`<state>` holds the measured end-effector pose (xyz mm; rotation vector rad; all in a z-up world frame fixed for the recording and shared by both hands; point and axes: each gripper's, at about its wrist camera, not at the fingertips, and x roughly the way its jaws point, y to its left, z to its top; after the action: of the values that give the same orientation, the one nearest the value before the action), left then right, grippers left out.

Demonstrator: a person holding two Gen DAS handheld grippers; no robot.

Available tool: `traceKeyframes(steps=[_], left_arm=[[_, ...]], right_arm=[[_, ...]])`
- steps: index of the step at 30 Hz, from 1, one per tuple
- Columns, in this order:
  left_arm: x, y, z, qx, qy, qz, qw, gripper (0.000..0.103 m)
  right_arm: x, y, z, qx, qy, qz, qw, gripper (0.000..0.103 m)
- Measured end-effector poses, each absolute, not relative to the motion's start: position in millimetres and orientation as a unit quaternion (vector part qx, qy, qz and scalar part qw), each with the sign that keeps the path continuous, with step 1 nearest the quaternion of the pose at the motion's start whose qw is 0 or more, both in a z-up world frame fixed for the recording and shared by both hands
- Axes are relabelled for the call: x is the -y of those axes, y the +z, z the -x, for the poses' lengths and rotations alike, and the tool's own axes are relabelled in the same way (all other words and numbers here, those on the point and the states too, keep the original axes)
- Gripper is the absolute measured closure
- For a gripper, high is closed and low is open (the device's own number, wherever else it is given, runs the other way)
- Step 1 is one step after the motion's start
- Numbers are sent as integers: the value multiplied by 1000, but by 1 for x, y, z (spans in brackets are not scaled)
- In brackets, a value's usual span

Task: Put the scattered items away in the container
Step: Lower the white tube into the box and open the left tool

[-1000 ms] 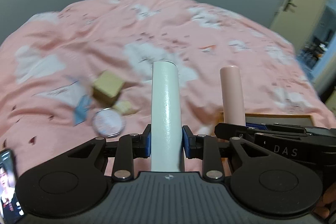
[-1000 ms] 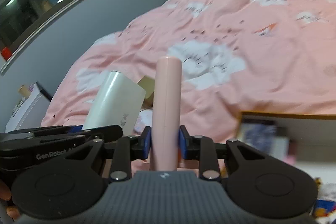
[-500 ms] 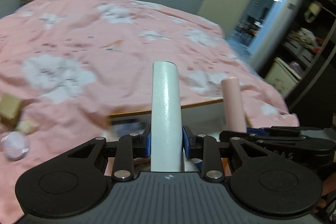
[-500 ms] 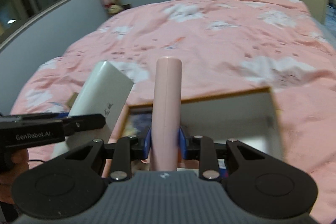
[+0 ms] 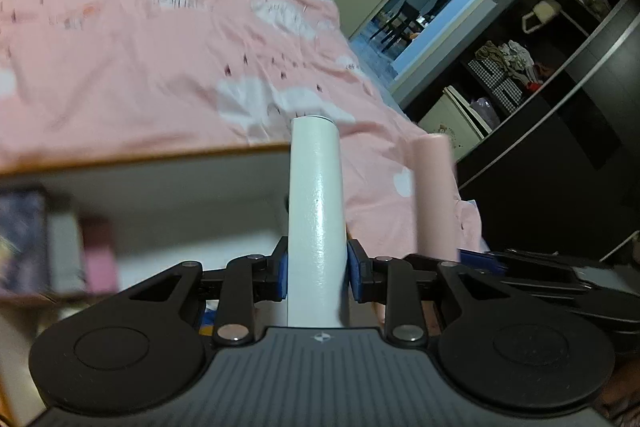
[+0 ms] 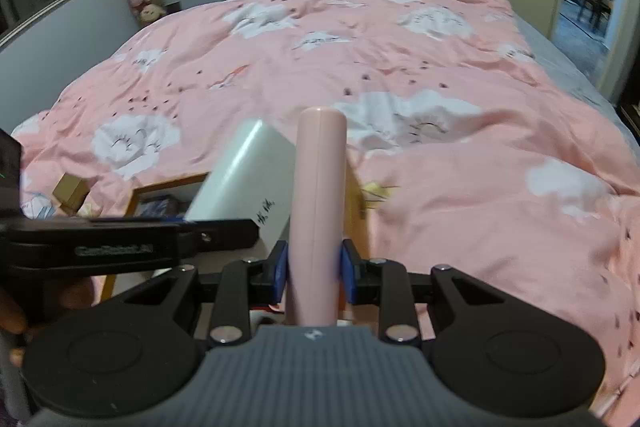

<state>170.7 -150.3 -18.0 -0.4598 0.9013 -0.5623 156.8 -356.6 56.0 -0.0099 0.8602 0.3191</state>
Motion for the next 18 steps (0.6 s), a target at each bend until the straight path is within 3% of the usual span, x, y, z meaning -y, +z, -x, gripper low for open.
traceKeyframes(steps=[10, 18], left_arm=[[167, -80, -196, -487, -207, 319, 786, 71], [183, -107, -201, -524, -199, 294, 774, 71]], right_arm=[[376, 49, -165, -415, 148, -2, 898, 73], [375, 42, -171, -422, 153, -8, 894, 73]])
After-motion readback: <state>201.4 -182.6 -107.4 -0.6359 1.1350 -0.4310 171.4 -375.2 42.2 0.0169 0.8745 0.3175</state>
